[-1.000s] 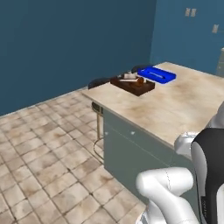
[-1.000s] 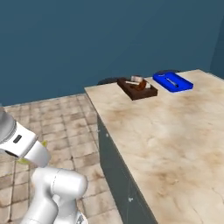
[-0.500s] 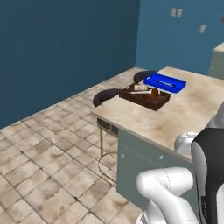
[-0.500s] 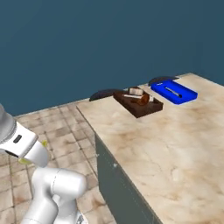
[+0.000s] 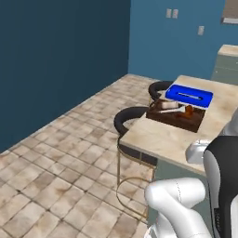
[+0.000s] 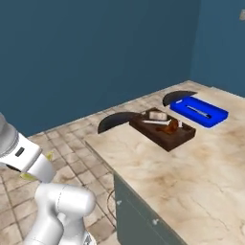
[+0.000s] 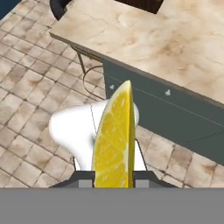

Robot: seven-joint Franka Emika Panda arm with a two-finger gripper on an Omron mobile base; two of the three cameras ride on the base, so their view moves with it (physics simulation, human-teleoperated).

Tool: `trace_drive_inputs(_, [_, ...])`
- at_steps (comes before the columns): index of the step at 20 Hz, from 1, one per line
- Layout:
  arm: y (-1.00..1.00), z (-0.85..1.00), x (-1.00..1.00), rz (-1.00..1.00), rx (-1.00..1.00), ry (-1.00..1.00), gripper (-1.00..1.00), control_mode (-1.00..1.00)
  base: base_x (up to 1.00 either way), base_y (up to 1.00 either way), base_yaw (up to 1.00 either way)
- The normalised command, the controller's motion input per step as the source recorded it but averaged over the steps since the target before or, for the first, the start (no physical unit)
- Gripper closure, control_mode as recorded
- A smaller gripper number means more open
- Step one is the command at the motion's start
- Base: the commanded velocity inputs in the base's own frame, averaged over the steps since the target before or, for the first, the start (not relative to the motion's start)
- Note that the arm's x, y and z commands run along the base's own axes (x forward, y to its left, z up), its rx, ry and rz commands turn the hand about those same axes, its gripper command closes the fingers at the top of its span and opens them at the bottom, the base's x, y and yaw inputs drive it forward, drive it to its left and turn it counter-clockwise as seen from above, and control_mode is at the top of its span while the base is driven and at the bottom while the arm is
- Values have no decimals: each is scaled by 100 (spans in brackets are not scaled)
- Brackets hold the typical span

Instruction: Gather the lemon wedge and squash from the fridge and place them on a tray on the dining counter. Then gather the chicken drumstick and steak from the fridge and place them on the other tray.

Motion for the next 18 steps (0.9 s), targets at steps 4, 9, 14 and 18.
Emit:
trace_drive_inputs(4, [0,0,0,0,0,0,100,100,100,91,-32])
trace_drive_inputs(9, [0,0,0,0,0,0,100,100,100,92,-32])
trace_drive_inputs(14, [0,0,0,0,0,0,100,100,100,90,-32])
trace_drive_inputs(18, [0,0,0,0,0,0,100,100,100,86,-33])
